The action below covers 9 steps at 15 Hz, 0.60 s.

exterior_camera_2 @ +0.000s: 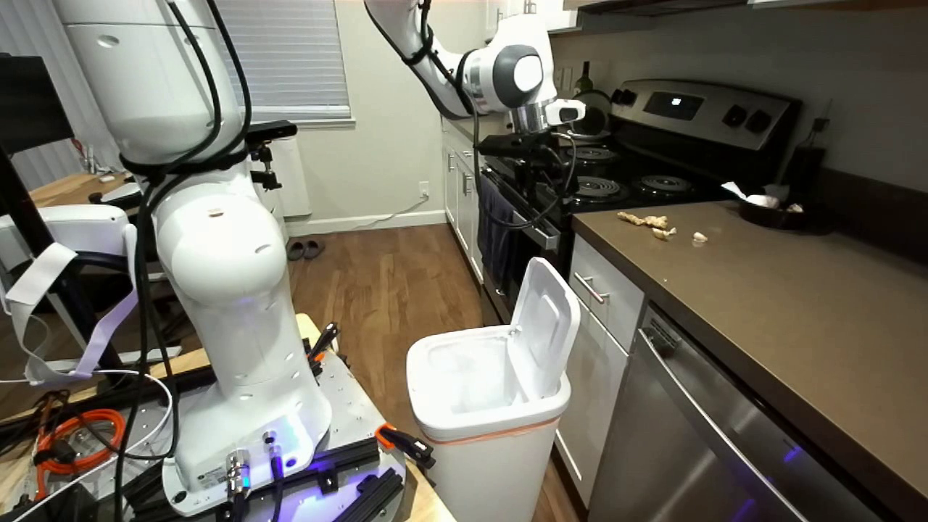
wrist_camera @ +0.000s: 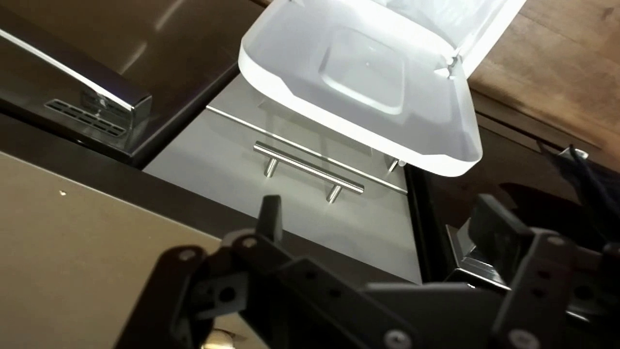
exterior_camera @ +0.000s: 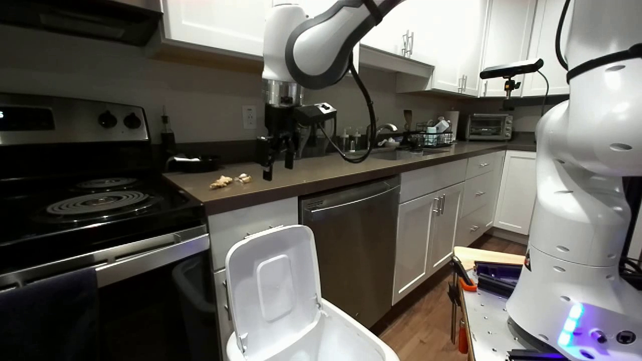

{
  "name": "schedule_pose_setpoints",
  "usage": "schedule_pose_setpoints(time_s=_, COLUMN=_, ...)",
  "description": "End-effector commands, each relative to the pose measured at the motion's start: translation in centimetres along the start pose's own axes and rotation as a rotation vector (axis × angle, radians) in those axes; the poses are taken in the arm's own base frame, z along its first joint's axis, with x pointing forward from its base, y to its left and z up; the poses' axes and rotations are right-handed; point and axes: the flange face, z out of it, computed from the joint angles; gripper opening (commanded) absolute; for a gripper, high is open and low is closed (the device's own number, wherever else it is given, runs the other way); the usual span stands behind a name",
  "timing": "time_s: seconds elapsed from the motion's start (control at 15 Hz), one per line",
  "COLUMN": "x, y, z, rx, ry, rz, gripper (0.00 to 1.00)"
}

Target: Close the bin

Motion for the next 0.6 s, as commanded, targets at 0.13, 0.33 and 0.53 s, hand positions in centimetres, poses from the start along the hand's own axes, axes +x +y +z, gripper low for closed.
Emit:
schedule_pose_setpoints(time_s=0.13, x=0.1, y=-0.4, z=2.2, rx=0.000, ry=0.015, rz=0.086, gripper=0.66)
schedule_pose_setpoints(time_s=0.33, x=0.5, y=-1.0, z=4.2, rx=0.000, ry=0.030, rz=0.090, gripper=0.69)
schedule_pose_setpoints(time_s=0.53, x=1.2, y=-1.3, z=6.6, rx=-0.013, ry=0.051, rz=0.087, gripper=0.81)
